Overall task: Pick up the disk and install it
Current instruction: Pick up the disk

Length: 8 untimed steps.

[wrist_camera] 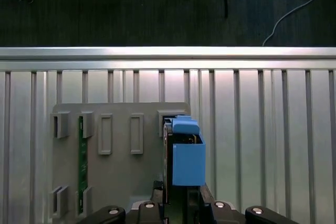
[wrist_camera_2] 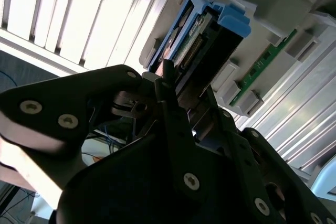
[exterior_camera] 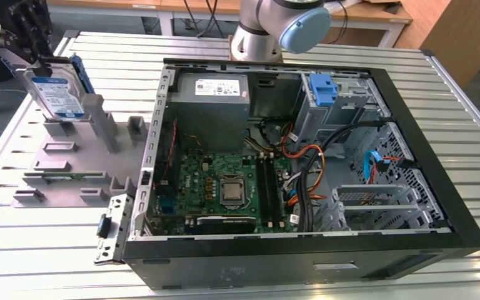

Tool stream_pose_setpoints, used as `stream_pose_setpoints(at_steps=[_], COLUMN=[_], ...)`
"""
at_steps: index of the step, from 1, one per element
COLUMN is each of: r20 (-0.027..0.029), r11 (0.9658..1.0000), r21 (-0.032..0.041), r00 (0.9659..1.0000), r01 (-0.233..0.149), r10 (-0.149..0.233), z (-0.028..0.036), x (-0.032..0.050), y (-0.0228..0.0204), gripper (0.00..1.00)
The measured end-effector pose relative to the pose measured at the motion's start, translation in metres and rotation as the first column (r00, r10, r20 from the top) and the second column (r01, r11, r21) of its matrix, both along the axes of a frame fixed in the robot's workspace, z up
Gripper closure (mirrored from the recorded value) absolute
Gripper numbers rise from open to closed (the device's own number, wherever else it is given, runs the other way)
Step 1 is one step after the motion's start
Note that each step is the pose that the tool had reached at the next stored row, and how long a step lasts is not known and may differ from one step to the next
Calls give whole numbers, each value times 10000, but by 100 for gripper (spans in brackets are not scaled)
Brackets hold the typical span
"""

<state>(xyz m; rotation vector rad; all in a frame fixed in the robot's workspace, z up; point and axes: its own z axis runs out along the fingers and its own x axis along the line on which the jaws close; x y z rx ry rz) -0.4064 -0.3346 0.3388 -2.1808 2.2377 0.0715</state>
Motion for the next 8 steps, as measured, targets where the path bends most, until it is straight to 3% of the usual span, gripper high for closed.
stream_pose_setpoints(at_steps=[8], r20=[2], r11=[10000], r21=[1], r00=[10000], r01=[0], r10=[0], z=[9], x=[0], y=[0], gripper=[65])
